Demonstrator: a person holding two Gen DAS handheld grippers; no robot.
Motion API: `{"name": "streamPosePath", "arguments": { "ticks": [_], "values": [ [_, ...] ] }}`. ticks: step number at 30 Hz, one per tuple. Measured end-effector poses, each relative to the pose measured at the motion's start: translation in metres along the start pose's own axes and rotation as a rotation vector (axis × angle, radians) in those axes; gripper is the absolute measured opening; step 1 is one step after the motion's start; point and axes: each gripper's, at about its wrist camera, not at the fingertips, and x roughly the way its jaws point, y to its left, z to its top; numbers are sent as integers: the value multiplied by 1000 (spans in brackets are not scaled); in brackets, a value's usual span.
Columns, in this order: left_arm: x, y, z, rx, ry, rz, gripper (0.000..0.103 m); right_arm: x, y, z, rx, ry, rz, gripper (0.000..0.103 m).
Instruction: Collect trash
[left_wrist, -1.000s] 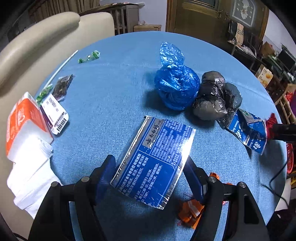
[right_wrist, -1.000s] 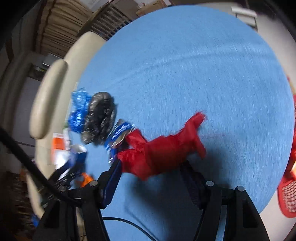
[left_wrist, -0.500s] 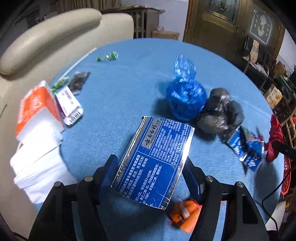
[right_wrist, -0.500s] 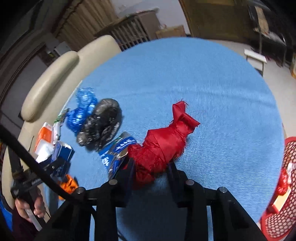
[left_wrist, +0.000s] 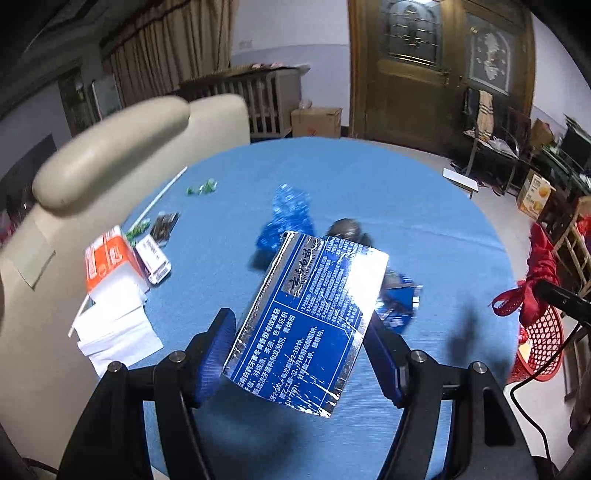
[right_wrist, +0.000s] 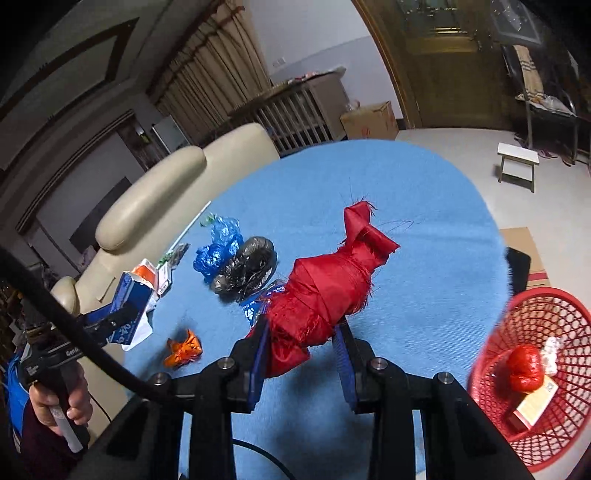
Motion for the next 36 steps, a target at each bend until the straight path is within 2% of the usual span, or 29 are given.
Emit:
{"name": "streamPosePath", "arguments": {
  "ticks": [9,19,26,36],
  "values": [
    [-36,-52,8,83,-67,27,71,-48,-4,-10,-57,-52,2,36],
    [-53,-109,19,164,-108,3,71,-83,-16,-28,-121,-99,-13,36],
    [-57,-153,26,236,-125,-25,71,-106,-40,-32,-99,-150,-28,36],
    [-54,-208,28,339,-118,-81,71,-126,-90,-40,-4,-175,-65,36]
  ]
}}
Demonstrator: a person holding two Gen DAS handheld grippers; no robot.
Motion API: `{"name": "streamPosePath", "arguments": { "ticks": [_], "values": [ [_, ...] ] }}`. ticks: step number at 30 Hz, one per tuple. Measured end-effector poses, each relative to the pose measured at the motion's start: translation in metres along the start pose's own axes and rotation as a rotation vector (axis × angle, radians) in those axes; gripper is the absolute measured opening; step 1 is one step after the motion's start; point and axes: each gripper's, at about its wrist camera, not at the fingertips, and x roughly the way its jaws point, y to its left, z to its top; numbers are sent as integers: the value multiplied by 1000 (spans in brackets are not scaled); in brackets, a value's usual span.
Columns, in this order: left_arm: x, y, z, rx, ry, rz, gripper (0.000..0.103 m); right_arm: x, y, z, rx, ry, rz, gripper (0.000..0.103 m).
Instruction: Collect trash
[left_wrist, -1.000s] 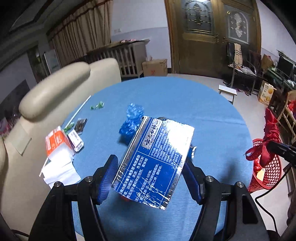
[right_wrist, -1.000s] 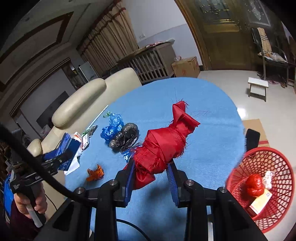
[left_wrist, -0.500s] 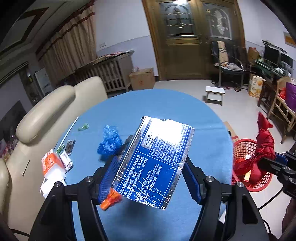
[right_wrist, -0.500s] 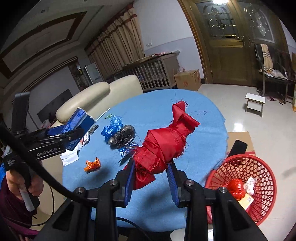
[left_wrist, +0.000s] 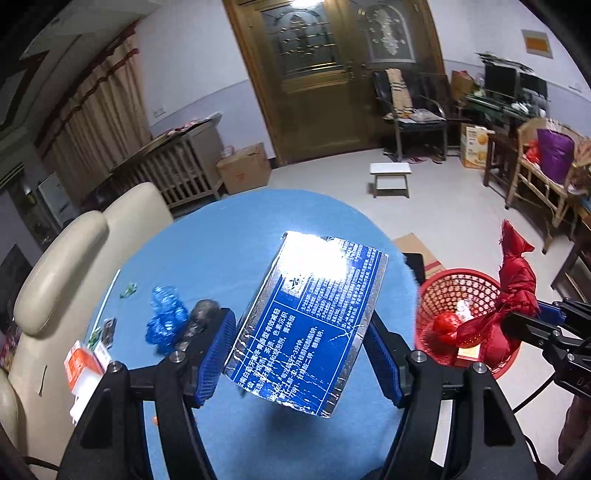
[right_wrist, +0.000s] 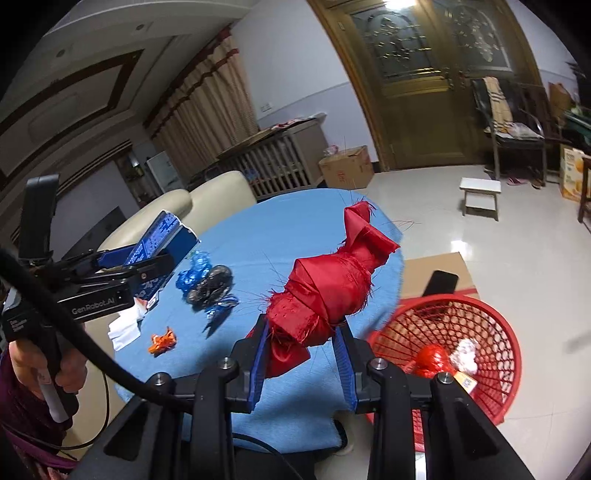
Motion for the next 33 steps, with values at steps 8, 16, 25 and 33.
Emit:
{"name": "streamPosePath", "arguments": {
  "ticks": [8,16,25,33],
  "values": [
    [11,-37,13,60,9,-41,71,-12,-35,-4,72,-20,-35,36],
    [18,-65,24,103,16,-76,71,-23,-62,-9,126,-32,-66,36],
    [23,-89,31,135,25,-114,71,-38,-84,-14,163,-36,-99,36],
    [28,-111,34,168,36,-143,71,-46,-100,-22,202,-34,-119,36]
  ]
}}
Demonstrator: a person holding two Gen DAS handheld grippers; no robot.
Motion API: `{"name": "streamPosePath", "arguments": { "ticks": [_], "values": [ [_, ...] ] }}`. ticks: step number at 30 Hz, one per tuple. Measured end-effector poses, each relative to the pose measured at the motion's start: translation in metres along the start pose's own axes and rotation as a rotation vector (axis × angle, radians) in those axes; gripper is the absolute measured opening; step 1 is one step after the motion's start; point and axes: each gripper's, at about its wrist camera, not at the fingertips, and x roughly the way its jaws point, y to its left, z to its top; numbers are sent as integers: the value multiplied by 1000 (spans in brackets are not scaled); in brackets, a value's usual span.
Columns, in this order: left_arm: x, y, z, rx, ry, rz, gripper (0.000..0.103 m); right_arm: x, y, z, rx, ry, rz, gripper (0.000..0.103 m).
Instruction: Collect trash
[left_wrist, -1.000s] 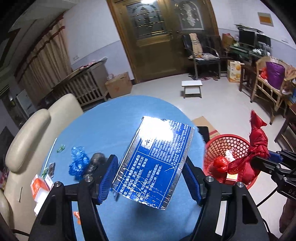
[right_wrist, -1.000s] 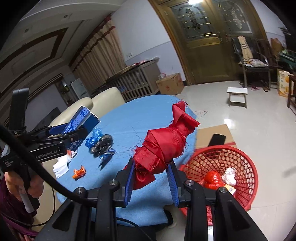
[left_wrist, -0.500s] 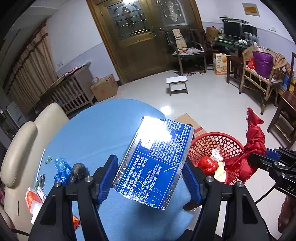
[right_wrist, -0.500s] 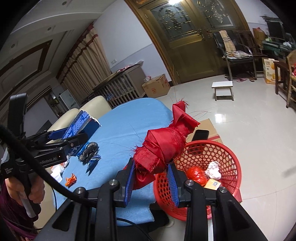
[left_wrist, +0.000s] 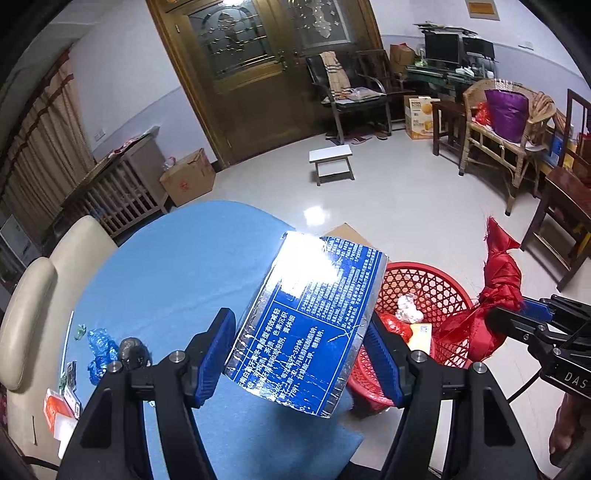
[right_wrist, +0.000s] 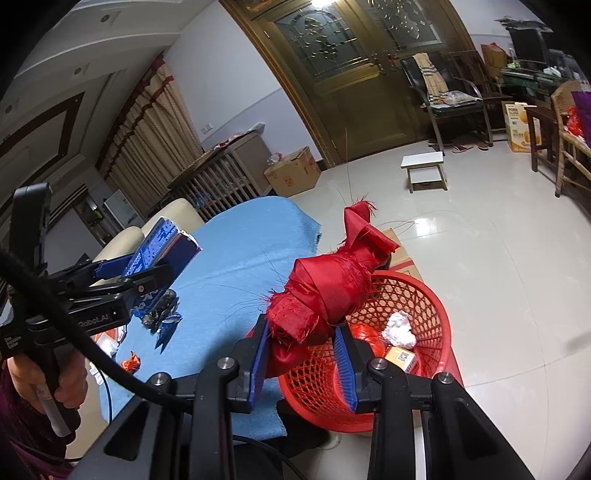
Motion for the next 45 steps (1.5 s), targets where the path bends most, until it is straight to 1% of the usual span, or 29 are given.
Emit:
{"name": "streamPosePath", "arguments": {
  "ticks": [8,18,20,23,26,31,32,33,34,36,39,42,45],
  "values": [
    [14,-17,5,34,0,-53,71,2,-20,-4,42,8,-25,36],
    [37,-26,10,43,35,-105,71,13,-41,-9,84,39,-52,36],
    [43,-25,11,37,46,-127,71,15,-43,-8,87,46,-55,36],
    [54,-24,12,23,67,-183,72,21,-44,-8,88,61,-57,36],
    [62,-24,14,4,85,-245,72,28,-44,-8,85,83,-69,38],
    [70,-22,13,-14,106,-263,72,41,-46,-7,104,129,-69,40],
    [71,-21,12,-18,109,-269,72,43,-46,-8,106,135,-72,49],
    [71,-19,11,-22,112,-281,72,45,-48,-7,109,141,-76,62],
    [71,-19,10,-25,113,-289,72,47,-49,-7,119,145,-79,64],
    [70,-16,8,-28,111,-279,72,47,-49,-6,139,140,-65,64],
    [67,-7,4,-45,106,-282,72,45,-46,-2,134,119,-74,64],
    [59,3,-8,-47,102,-248,72,37,-39,1,110,92,-73,64],
    [51,19,-23,-76,110,-228,72,31,-31,4,101,74,-78,64]
  ]
}}
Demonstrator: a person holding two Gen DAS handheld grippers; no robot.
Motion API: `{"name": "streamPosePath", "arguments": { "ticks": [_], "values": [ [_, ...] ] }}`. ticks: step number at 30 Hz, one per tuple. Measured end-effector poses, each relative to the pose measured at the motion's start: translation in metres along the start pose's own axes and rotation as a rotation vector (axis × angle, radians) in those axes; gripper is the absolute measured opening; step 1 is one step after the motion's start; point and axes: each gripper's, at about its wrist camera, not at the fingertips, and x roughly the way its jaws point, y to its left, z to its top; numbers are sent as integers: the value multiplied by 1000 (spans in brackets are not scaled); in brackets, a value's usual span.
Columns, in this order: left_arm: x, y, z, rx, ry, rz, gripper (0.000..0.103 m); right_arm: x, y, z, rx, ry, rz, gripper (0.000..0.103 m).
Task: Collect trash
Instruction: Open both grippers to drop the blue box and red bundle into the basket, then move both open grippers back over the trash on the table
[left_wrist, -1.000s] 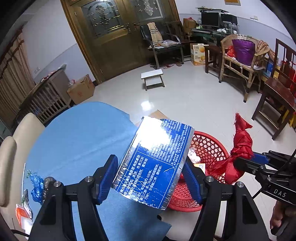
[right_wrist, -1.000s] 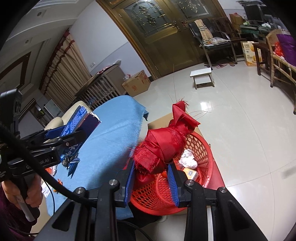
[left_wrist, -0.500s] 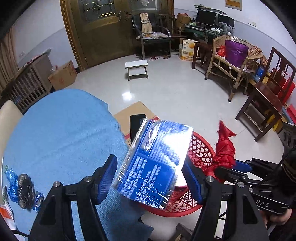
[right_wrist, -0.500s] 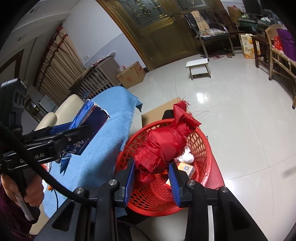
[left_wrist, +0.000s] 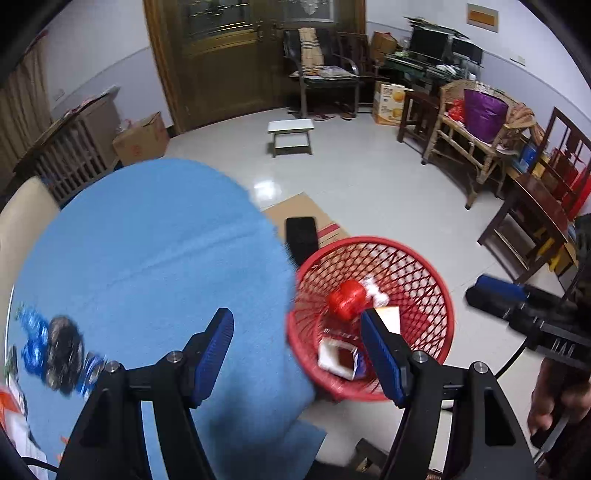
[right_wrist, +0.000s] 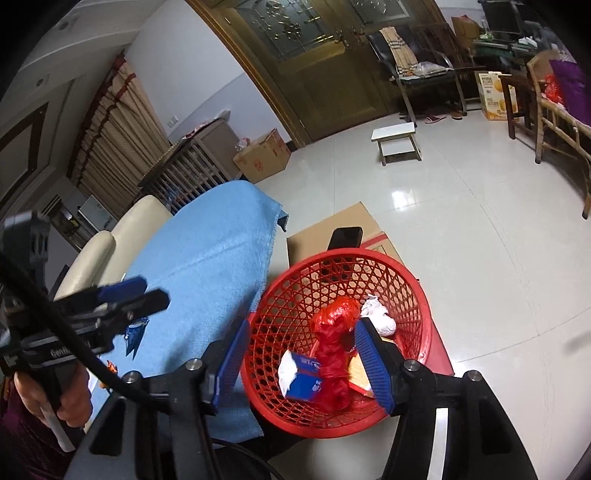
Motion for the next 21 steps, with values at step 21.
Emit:
{"name": "streamPosePath", "arguments": {
  "ticks": [21],
  "values": [
    [-105,192,-195,-421,-6,349,72,27,154,-18,-245,93,121,64]
  ]
}}
